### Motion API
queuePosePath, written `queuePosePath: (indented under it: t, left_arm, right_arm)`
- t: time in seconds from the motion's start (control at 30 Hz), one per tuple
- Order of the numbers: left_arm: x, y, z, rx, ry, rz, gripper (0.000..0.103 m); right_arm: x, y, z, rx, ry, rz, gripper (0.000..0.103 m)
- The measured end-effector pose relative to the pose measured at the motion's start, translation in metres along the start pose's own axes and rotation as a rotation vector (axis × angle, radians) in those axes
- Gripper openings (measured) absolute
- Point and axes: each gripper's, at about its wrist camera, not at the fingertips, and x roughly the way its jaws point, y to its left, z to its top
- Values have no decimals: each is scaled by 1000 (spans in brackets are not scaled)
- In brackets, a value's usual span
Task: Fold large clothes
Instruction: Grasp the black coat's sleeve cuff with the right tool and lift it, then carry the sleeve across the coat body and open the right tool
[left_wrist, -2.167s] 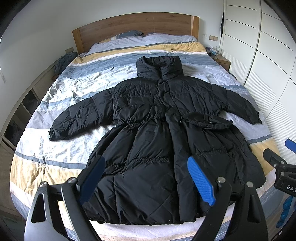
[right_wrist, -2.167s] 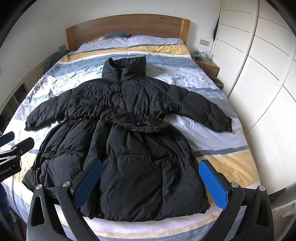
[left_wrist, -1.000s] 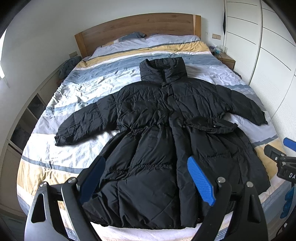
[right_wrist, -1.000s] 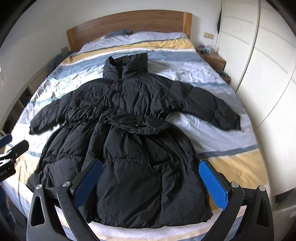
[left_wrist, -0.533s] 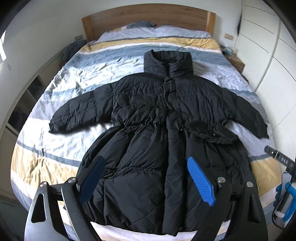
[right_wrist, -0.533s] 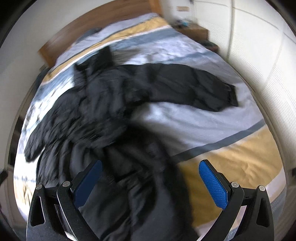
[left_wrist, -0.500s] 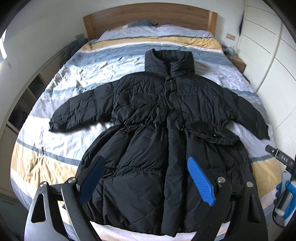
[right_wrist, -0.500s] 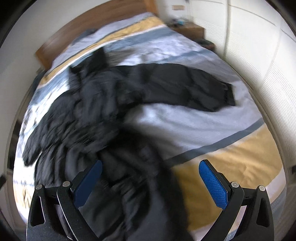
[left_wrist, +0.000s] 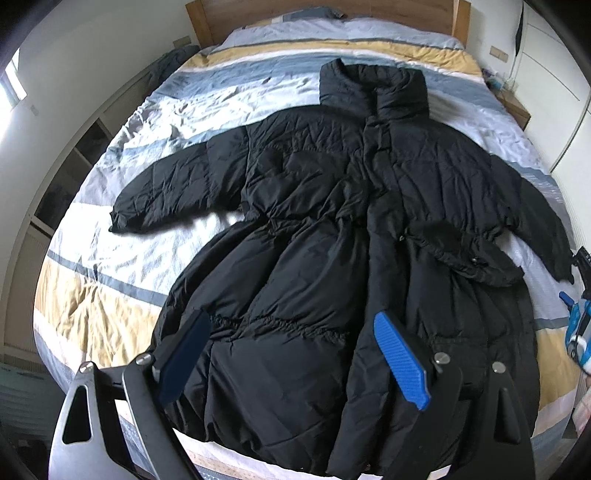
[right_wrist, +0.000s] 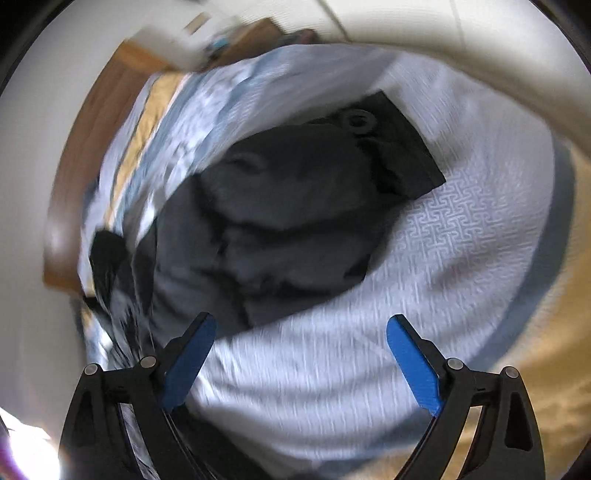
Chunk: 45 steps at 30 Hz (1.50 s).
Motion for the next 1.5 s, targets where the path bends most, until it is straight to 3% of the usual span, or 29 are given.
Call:
queuePosePath:
  t: [0.17,0.33,0.47,0.57,0.7,0.8,1.03,1.23,1.5]
  left_arm:
    - [7,-8,-2,11,18,15,91]
    - [12,-13,-5,9,36,20,91]
    - [15,-15,-5,8,46,19,91]
    - [15,-14,-1,-8,37,8,91]
    - [11,-9,6,-29,16,0,91]
    - [5,-3,10,-50,-3,-12,91]
    - [-2,27,14,-83,-53,-35,91]
    - [22,68,21,-131,-51,-75,91]
    - [46,142,28,-188,-58,-43,91]
  right_arm:
    - [24,-23,18,206,-11,169,90]
    - [34,-33,33,306,-47,259,55]
    - [30,-22,37,254,-52,284,20]
    - [22,-4,40,187,-55,285,11]
    - [2,35,45,56,-77,280,8]
    - [-23,86,44,-112,-96,286,8]
    - [-68,194,6,-434,-103,340,8]
    - [-74,264,-69,-644,-53,319,7]
    - [-39,302,-176,-807,62,277,7]
